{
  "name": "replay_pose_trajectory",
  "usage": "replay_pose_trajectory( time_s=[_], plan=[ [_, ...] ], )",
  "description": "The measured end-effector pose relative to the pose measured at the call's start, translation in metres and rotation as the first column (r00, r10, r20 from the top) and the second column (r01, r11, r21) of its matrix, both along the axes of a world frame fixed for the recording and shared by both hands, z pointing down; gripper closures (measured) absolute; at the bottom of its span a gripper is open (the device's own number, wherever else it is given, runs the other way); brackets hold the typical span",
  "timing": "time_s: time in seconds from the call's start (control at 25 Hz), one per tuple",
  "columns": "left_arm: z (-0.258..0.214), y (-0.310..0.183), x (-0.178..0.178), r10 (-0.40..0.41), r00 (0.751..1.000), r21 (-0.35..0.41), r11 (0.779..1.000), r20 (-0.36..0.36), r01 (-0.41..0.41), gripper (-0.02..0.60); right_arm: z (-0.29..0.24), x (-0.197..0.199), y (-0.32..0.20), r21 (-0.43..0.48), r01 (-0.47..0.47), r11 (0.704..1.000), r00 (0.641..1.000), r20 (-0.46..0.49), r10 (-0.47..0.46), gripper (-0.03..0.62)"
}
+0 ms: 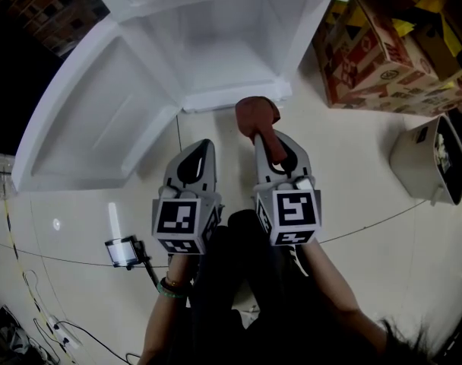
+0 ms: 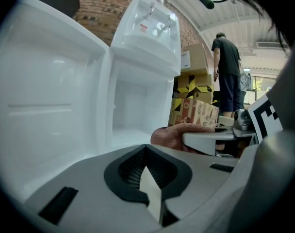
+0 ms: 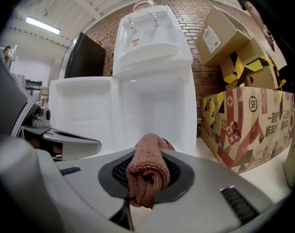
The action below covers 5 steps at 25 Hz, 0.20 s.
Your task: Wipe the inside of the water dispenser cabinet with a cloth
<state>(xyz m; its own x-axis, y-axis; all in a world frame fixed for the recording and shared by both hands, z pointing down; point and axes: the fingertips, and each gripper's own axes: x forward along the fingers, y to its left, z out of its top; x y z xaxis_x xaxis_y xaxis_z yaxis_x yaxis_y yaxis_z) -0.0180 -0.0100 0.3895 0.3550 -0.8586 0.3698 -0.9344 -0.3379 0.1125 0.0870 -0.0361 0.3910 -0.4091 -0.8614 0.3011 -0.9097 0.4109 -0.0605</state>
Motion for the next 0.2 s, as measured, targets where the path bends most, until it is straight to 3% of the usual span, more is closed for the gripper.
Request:
replay_pose_trajectory(
  time_s=[0.2],
  plan=[
    [-0.0004,0.0016,-0.0061,-0.019,0.999,-0.005,1.0,-0.032,0.019,0.596,0.0038,-0.0035,0.0025,-0.009,0.006,1.0,1.0,-0.006,-0.006,0.52]
  ],
)
